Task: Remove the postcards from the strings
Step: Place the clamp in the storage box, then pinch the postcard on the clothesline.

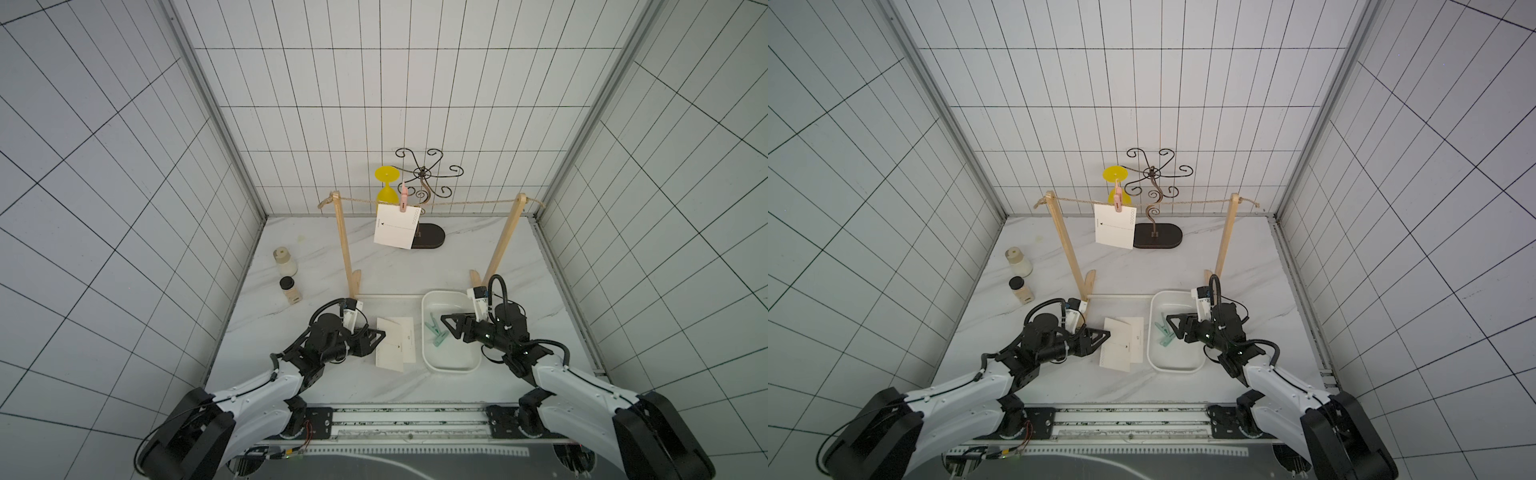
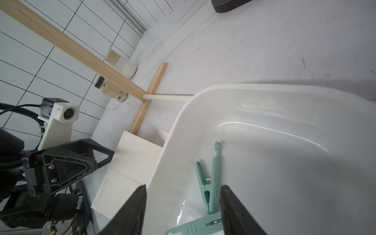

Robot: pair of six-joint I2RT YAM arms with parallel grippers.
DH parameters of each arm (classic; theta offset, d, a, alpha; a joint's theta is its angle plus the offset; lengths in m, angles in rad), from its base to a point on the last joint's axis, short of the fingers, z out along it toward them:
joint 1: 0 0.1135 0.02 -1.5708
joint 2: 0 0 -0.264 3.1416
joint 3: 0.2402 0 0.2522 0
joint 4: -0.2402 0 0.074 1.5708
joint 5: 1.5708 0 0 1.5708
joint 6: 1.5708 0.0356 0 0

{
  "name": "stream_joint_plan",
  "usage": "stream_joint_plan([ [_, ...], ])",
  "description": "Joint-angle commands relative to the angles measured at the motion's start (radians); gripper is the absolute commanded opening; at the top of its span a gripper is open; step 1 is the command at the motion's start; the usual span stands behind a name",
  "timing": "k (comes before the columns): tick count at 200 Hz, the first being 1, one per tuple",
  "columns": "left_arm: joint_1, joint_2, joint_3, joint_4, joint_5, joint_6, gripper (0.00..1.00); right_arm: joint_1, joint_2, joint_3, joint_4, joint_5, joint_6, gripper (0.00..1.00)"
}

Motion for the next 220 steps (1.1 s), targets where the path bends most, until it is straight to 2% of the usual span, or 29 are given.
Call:
stream_joint_plan([
  [1, 0.005, -0.069, 0.031, -0.112, -0.076, 0.038, 0.46, 0.008, -0.021, 0.020, -0.034, 0.023, -0.015, 0.59],
  [45, 0.010, -0.195, 0.051, -0.191, -0.148, 0.065, 0.47, 0.007, -0.051, 0.082, -0.082, 0.021, -0.034, 0.59],
  [95, 0.010, -0.272, 0.192, -0.323, -0.234, 0.150, 0.47, 0.008, -0.136, 0.254, -0.221, 0.056, -0.118, 0.59],
  [155, 0.035, -0.216, 0.400, -0.343, -0.267, 0.263, 0.46, 0.010, -0.144, 0.536, -0.329, 0.005, -0.235, 0.59],
  [201, 0.049, -0.181, 0.534, -0.334, -0.311, 0.353, 0.46, 0.010, -0.121, 0.719, -0.334, -0.054, -0.279, 0.60],
  [220, 0.056, -0.159, 0.579, -0.328, -0.328, 0.392, 0.51, 0.010, -0.091, 0.787, -0.325, -0.093, -0.293, 0.61],
])
